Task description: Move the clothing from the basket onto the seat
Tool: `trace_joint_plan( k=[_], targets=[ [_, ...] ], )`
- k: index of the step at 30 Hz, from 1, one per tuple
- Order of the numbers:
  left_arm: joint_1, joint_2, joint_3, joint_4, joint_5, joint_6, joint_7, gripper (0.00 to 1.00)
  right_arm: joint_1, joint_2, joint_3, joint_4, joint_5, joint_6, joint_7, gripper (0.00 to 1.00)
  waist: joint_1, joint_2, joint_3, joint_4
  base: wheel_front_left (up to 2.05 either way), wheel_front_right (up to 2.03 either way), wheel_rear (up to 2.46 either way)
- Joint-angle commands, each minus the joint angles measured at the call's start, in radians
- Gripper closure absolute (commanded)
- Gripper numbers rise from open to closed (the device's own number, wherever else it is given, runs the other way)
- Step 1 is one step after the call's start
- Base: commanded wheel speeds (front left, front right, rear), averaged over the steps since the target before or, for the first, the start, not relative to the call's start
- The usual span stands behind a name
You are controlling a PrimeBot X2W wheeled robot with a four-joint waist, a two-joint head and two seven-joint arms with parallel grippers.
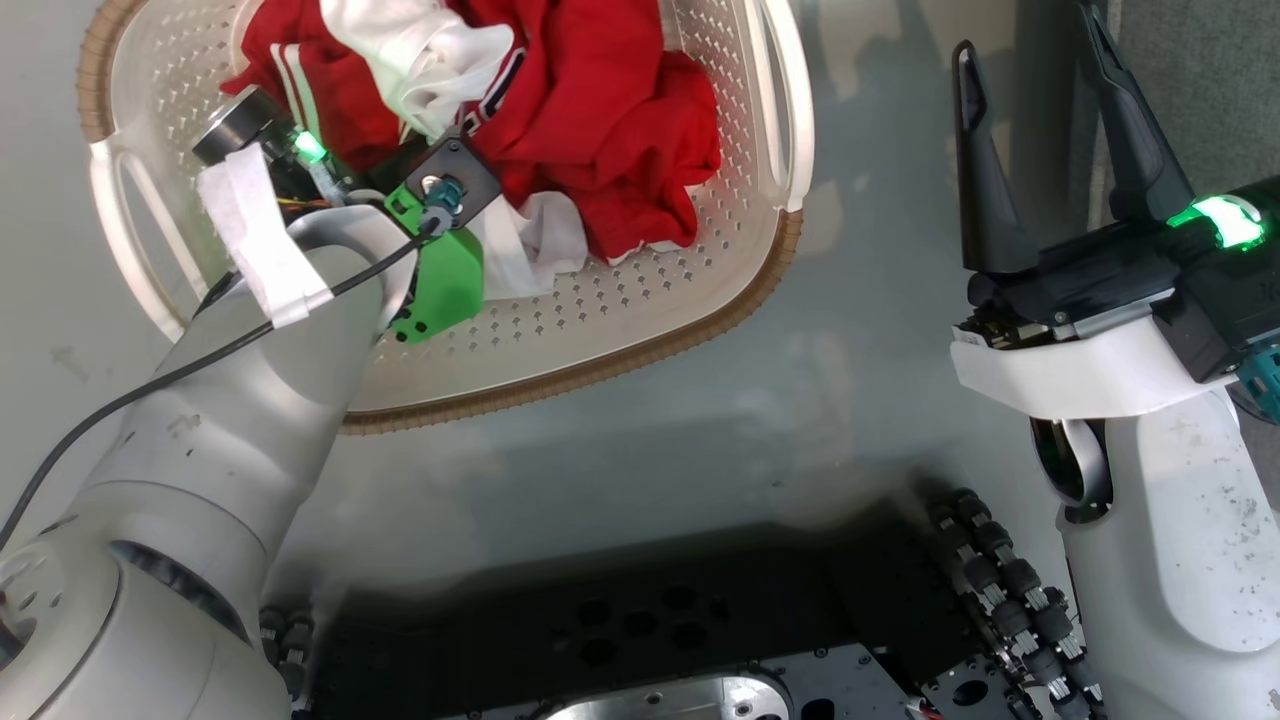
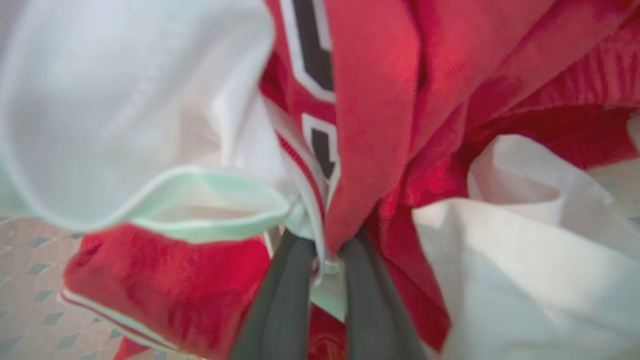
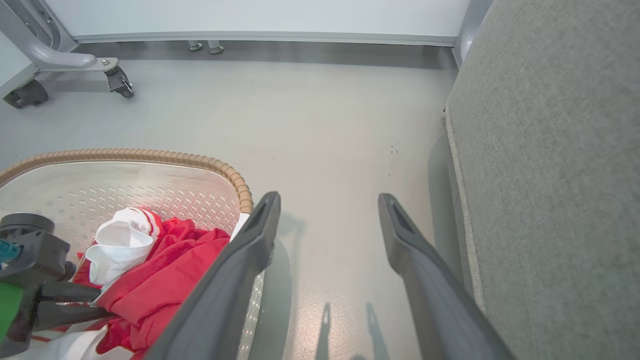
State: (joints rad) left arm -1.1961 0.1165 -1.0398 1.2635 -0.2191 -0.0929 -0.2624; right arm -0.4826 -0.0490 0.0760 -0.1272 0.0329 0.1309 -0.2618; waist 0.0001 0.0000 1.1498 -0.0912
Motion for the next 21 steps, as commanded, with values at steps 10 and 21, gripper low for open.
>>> trace_joint_plan(
  k=[10,21],
  targets=[
    [0.119,0.02,0.061,-0.109,-0.064,0.04,-0.002,1.0,0.012,-0.003,0.028,0.041,0.041,0.0,-0.005,0.0,-0.0001,0.0,-0.162,0.002,0.0,0.0,0.0],
    [0.35,0.054,0.19,-0.307,-0.123,0.07,-0.002,1.0,0.101,-0.003,0.067,0.108,0.024,0.0,-0.005,0.0,-0.0001,0.0,-0.457,0.017,0.0,0.0,0.0]
  ],
)
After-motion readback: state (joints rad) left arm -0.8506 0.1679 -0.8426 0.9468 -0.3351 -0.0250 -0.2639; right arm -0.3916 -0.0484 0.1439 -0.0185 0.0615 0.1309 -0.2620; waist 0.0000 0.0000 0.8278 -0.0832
